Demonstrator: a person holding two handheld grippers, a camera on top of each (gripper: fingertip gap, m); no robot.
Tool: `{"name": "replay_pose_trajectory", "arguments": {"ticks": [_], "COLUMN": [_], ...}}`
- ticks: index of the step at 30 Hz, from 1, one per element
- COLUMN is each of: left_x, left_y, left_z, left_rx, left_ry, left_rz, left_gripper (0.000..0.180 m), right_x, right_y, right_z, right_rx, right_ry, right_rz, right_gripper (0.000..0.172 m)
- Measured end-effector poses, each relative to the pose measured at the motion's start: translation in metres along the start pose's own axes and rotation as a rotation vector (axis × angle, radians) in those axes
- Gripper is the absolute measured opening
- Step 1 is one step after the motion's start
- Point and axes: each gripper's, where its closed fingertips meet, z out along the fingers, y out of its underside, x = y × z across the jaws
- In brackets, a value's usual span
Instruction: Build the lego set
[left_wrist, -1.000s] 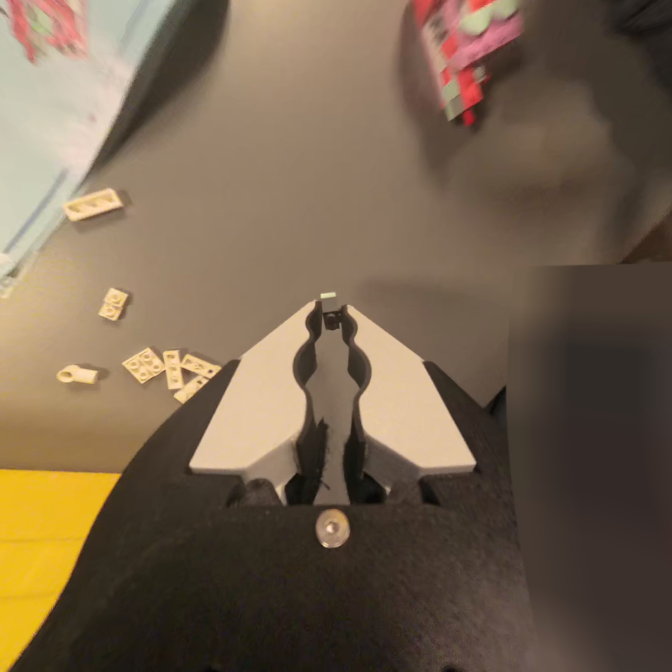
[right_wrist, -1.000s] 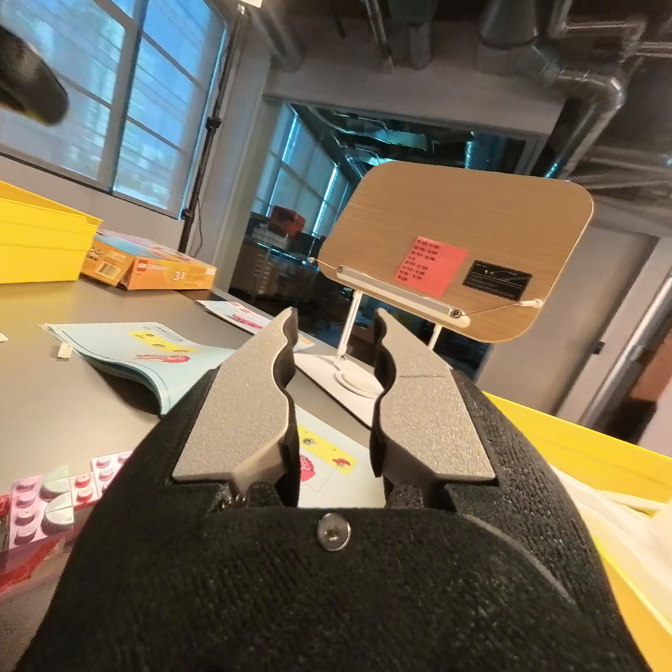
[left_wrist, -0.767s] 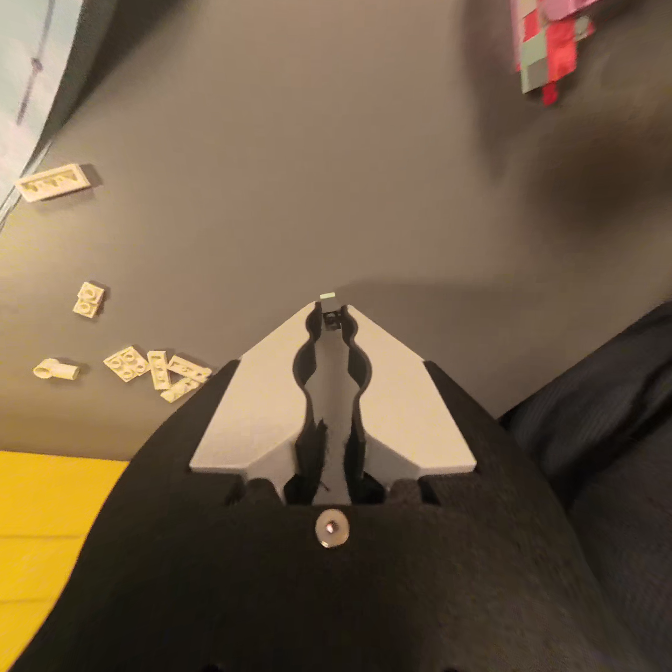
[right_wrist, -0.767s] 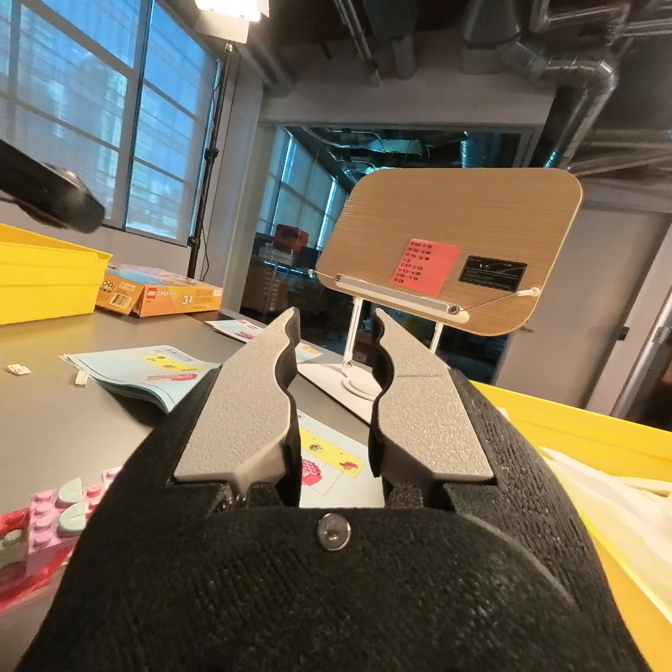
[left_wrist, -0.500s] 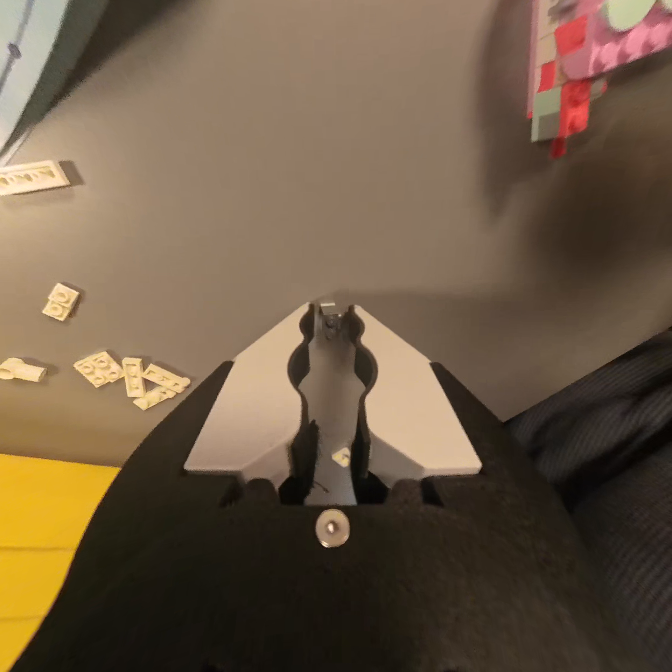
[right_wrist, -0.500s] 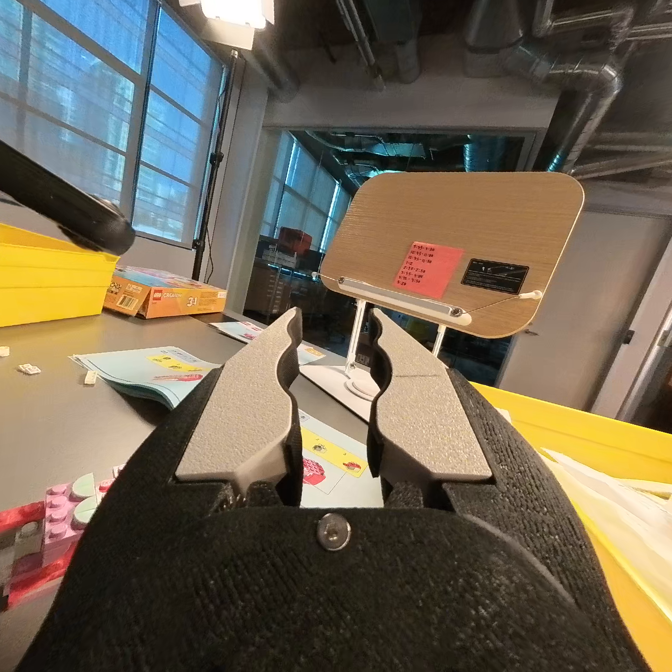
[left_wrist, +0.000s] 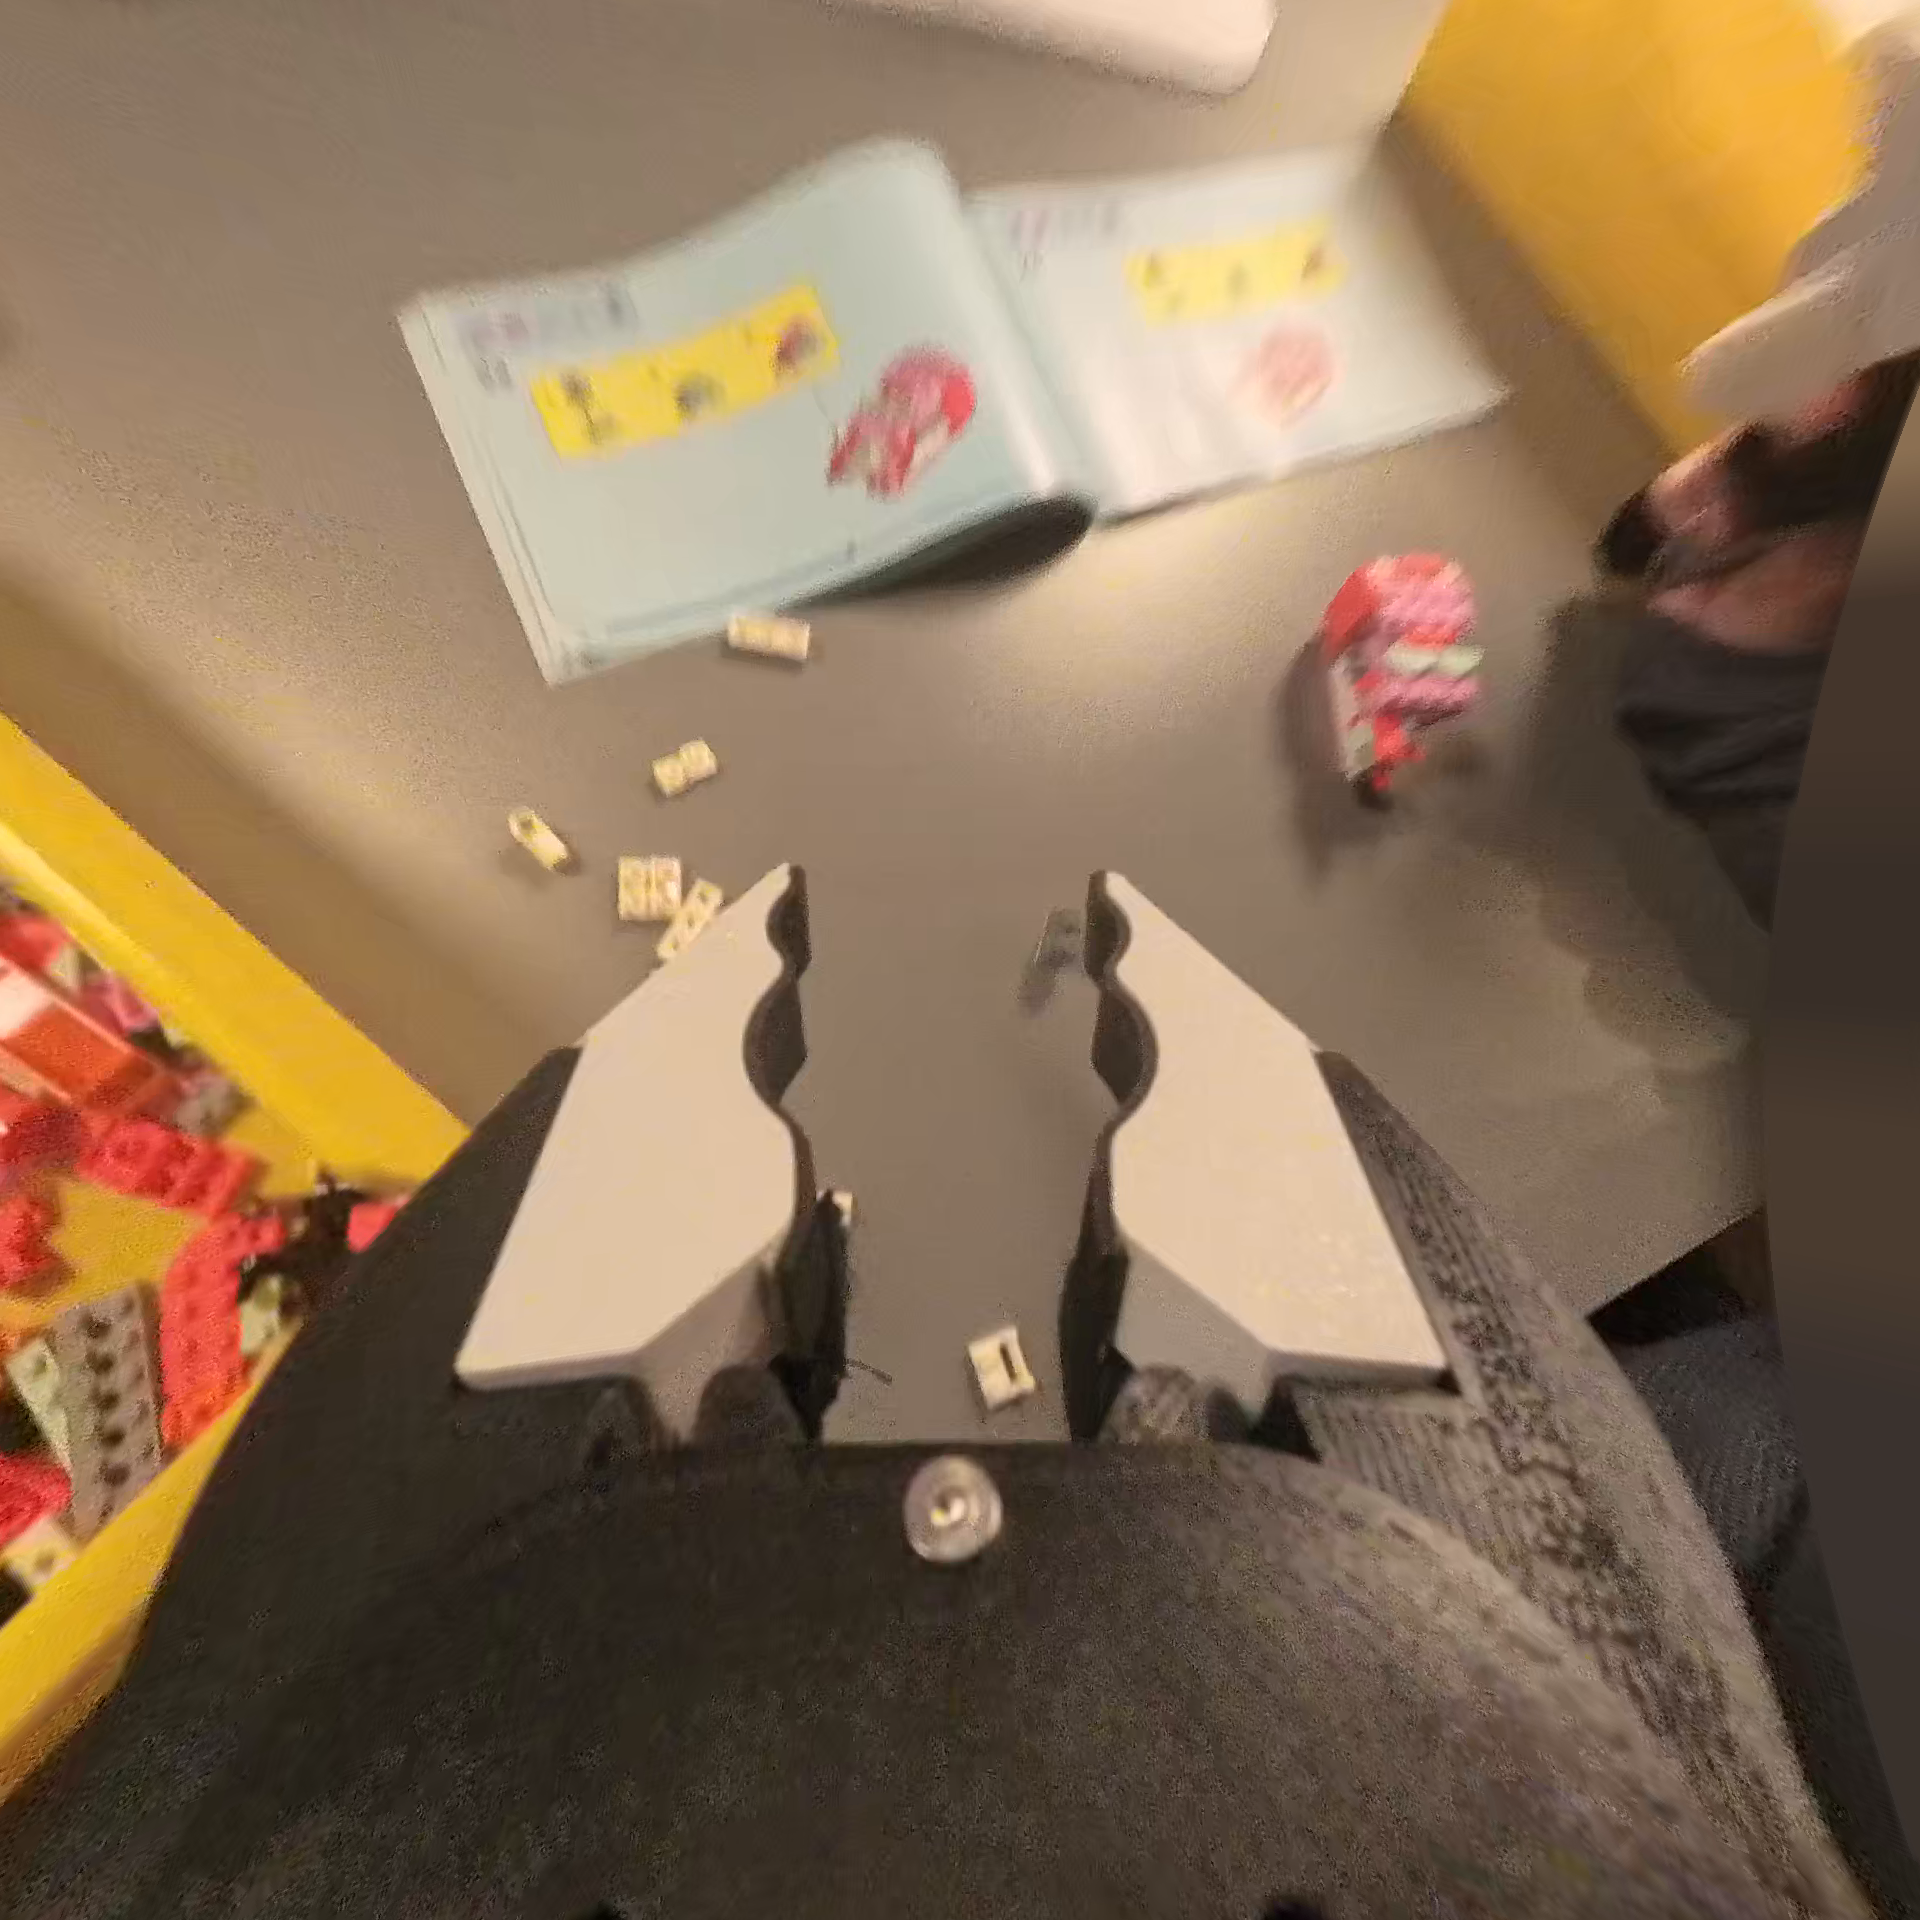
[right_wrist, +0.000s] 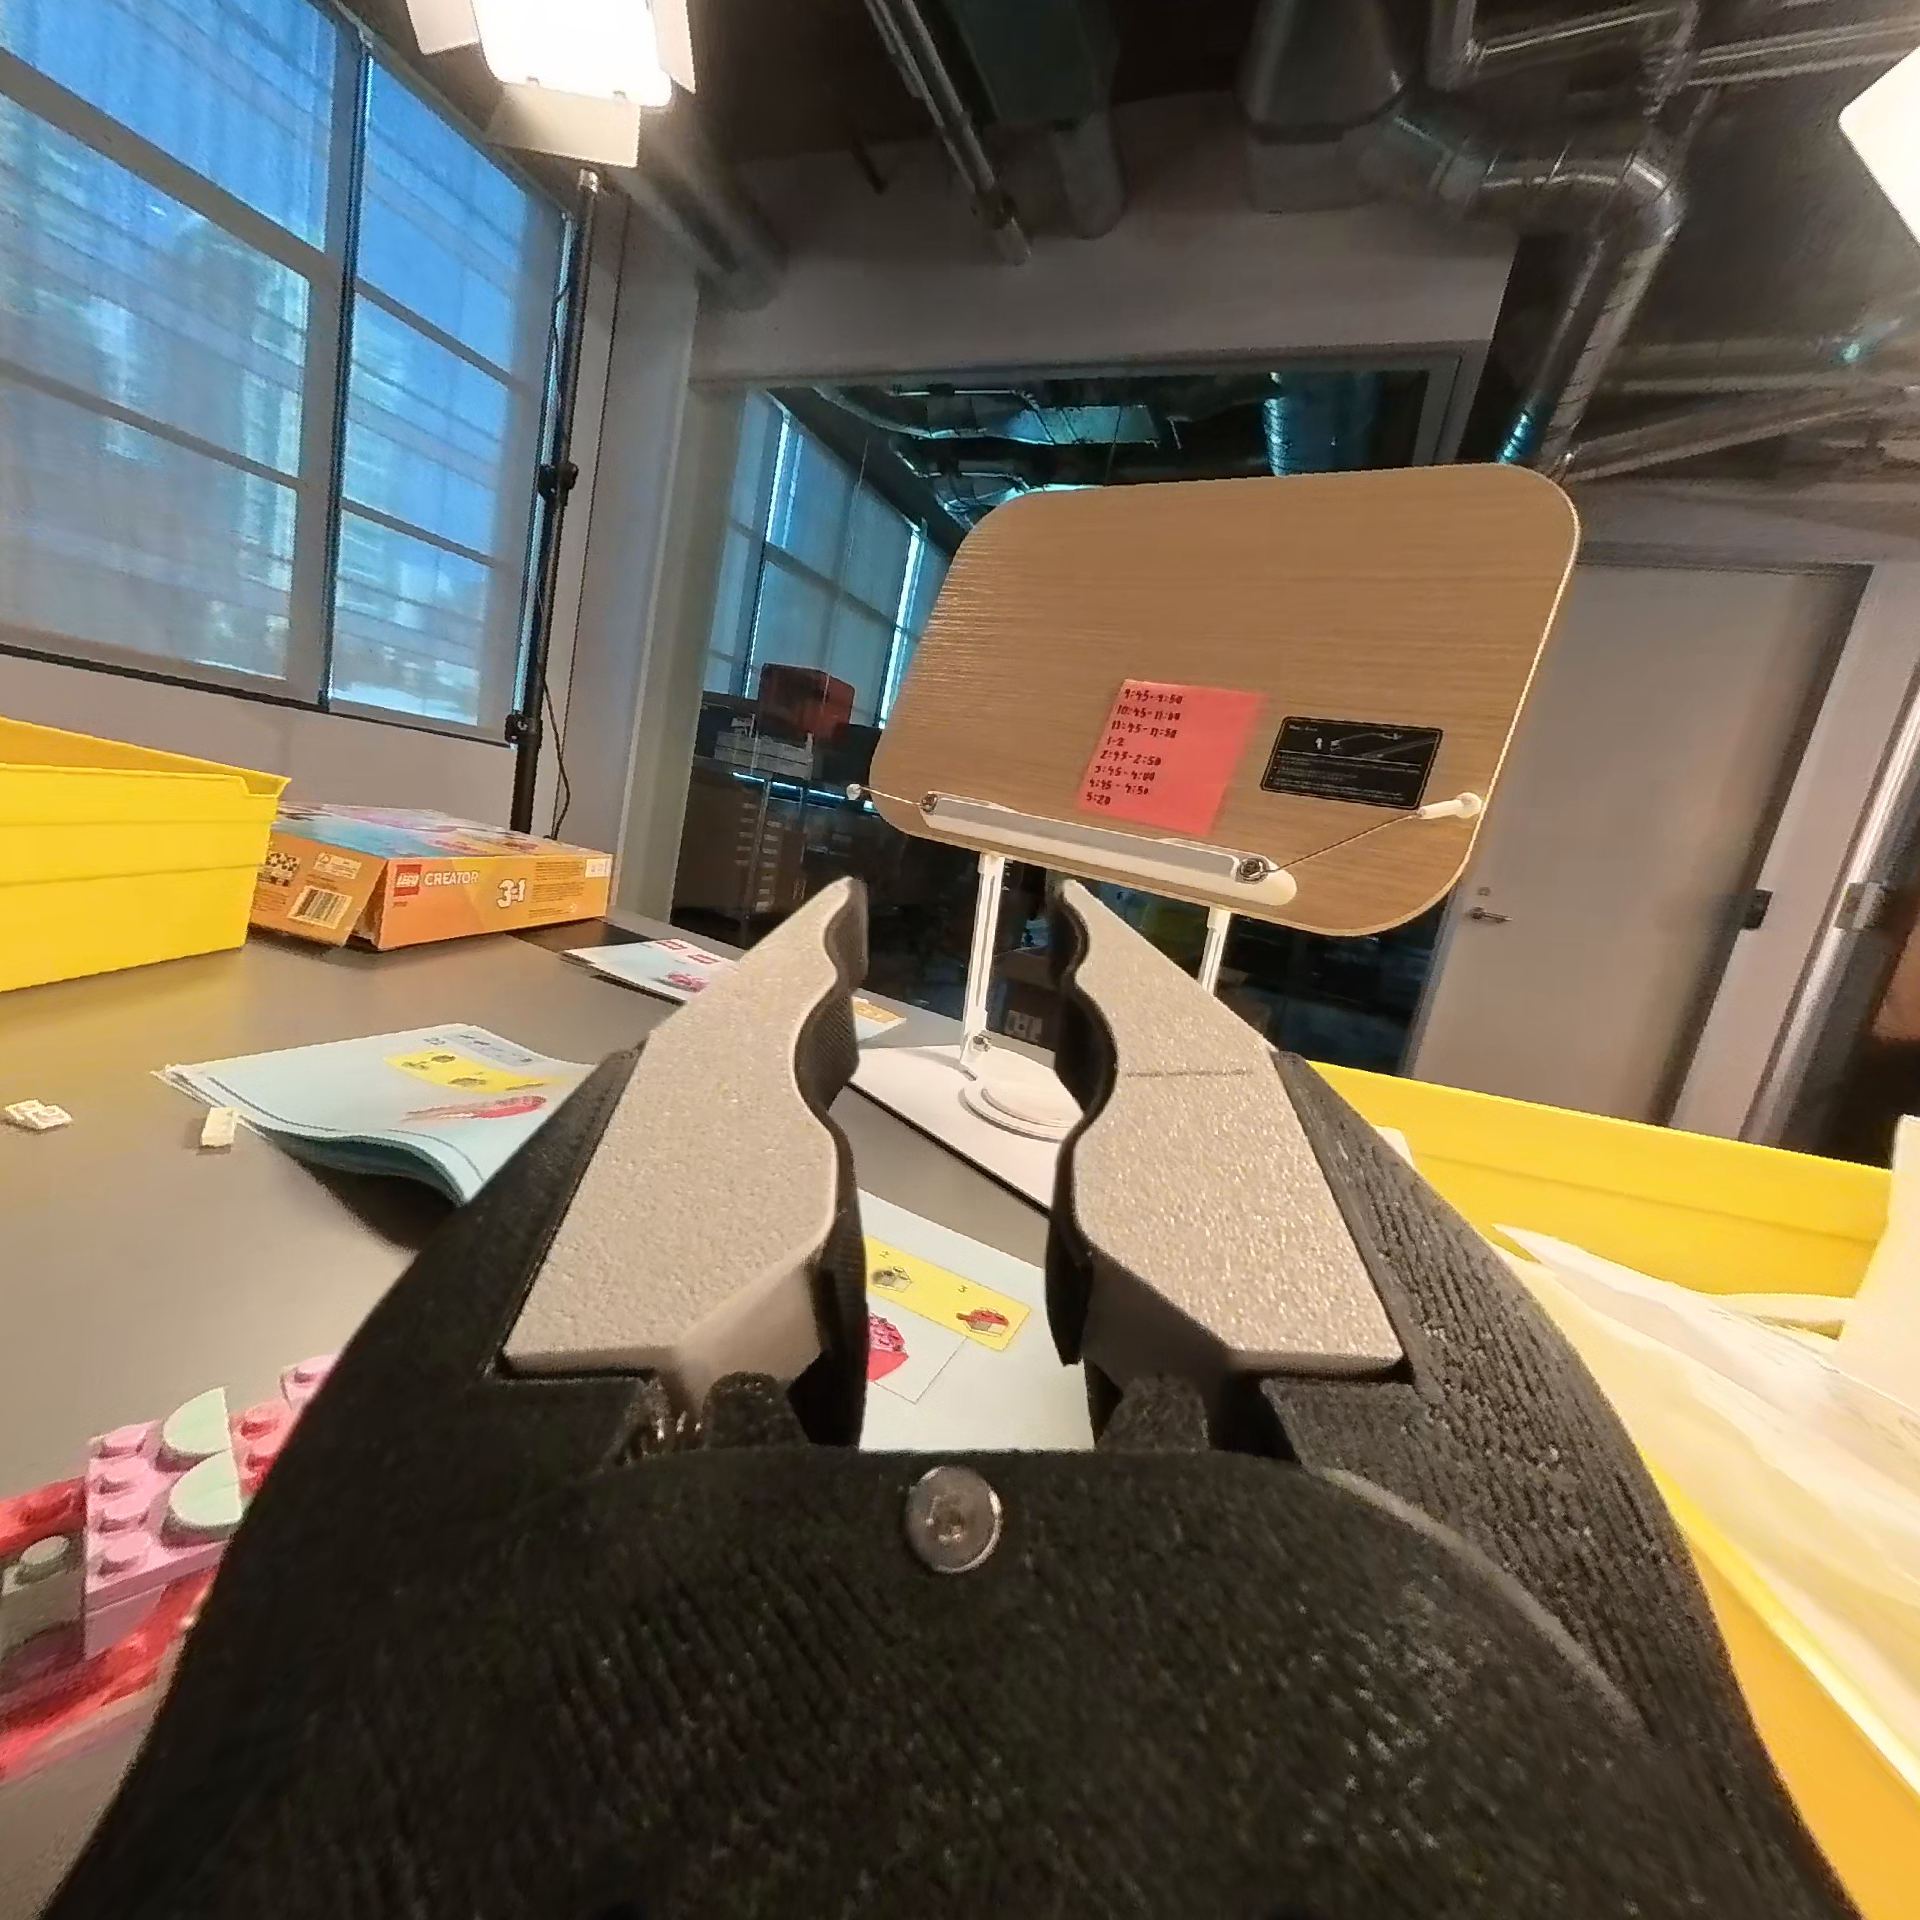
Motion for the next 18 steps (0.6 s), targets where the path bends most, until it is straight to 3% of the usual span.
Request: {"name": "replay_pose_trajectory", "arguments": {"ticks": [4, 7, 12, 18], "left_x": [0.005, -0.016, -0.039, -0.056], "left_y": [-0.038, -0.039, -0.016, 0.017], "left_z": [-0.077, -0.132, -0.187, -0.212], "left_rx": [0.557, 0.808, 0.965, 0.999], "left_ry": [0.025, -0.082, -0.224, -0.257], "left_rz": [0.009, -0.031, -0.033, -0.087], "left_gripper": [0.045, 0.044, 0.045, 0.051], "right_x": [0.001, 0.002, 0.002, 0.009], "right_y": [0.003, 0.007, 0.010, 0.016], "right_z": [0.001, 0.002, 0.003, 0.002], "right_rx": [-0.011, -0.031, -0.058, -0.103], "right_ry": [0.007, 0.019, 0.037, 0.090], "right_rz": [-0.028, -0.055, -0.114, -0.161], "right_gripper": [0.032, 0.031, 0.031, 0.031]}}
